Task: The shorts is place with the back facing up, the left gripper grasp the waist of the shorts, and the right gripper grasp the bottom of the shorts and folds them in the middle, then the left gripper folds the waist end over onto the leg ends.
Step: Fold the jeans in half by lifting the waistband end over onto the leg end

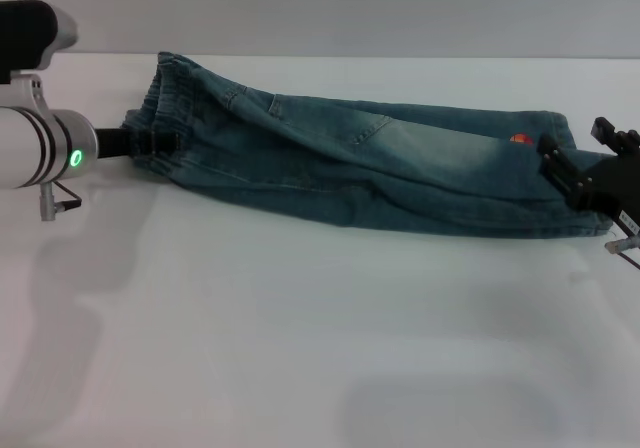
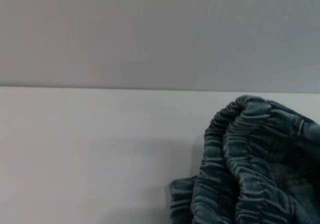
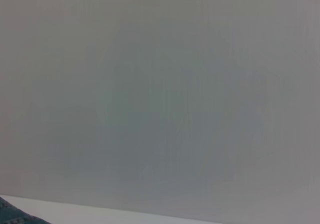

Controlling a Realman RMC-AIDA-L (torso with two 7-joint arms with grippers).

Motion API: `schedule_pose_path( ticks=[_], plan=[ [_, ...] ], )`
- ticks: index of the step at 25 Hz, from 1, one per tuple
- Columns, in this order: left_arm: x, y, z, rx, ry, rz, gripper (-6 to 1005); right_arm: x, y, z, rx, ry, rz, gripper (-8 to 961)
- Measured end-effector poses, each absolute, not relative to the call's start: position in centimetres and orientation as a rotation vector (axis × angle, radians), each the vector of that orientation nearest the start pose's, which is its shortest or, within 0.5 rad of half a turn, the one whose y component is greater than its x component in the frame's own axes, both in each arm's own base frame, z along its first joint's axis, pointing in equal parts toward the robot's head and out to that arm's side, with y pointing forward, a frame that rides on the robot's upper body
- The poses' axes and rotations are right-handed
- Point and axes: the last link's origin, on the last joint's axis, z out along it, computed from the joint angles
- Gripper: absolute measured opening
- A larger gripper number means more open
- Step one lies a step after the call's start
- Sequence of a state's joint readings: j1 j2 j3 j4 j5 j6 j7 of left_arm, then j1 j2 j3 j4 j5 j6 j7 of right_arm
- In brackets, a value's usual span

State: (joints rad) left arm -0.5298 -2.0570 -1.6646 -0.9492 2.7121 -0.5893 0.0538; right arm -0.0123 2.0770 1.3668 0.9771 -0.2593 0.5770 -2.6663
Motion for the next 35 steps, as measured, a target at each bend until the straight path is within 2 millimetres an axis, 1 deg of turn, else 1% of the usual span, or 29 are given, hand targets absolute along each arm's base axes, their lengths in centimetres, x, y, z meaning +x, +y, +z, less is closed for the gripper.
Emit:
schedule_pose_path(
  ticks=[8,17,28,35],
  plan=[
    [-26.4,42.3,-1.4,-1.862,-1.205,-0.046,852,29.4,30.3,-1.6,-1.833,0.621,0.62,670],
    [-26.7,42.3,-1.6,-1.86,-1.214,-0.035,850,29.2,30.2,-1.4,-1.829,0.617,0.627,669],
    [-25.8,42.1,-2.2,-1.9,-1.161,-0.039,531,29.2,30.0,-1.1,-1.821,0.618,0.631,667],
    [-25.7,42.1,-2.3,-1.903,-1.159,-0.038,455,29.4,29.9,-0.9,-1.808,0.633,0.637,666]
  ],
)
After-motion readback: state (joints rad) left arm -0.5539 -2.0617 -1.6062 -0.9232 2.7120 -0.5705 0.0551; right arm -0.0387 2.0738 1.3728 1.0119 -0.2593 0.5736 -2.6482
